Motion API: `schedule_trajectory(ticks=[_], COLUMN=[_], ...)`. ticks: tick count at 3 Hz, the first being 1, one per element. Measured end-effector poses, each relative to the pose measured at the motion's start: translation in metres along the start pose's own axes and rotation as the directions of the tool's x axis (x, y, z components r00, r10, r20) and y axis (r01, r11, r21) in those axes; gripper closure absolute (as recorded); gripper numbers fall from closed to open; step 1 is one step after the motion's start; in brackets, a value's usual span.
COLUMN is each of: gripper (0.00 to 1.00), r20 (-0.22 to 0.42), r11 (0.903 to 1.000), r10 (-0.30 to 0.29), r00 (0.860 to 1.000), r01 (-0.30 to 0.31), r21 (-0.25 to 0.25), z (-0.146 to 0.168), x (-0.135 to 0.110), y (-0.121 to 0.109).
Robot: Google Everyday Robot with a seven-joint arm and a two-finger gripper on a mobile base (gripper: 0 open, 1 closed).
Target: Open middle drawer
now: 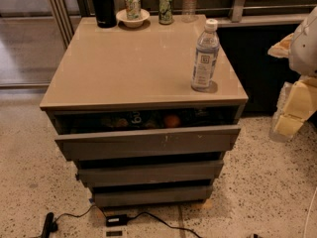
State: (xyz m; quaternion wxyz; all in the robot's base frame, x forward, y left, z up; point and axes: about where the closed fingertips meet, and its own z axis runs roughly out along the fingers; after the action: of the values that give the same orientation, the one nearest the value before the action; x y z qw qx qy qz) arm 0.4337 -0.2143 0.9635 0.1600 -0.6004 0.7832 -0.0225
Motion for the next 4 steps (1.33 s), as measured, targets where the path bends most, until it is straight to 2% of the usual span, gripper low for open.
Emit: schedule_trajectory(ticks=[3,4], gripper=[0.00,0.00], r20=[0.040,0.048], r11=[0.9997,0.9990], r10=[0.020,0.025], r00=[0.999,0.999], r01=[-0.020,-0.023], r21=[-0.011,-0.038], z=[0.034,0.057], x=[-0.005,-0.006], y=[0.021,0.034])
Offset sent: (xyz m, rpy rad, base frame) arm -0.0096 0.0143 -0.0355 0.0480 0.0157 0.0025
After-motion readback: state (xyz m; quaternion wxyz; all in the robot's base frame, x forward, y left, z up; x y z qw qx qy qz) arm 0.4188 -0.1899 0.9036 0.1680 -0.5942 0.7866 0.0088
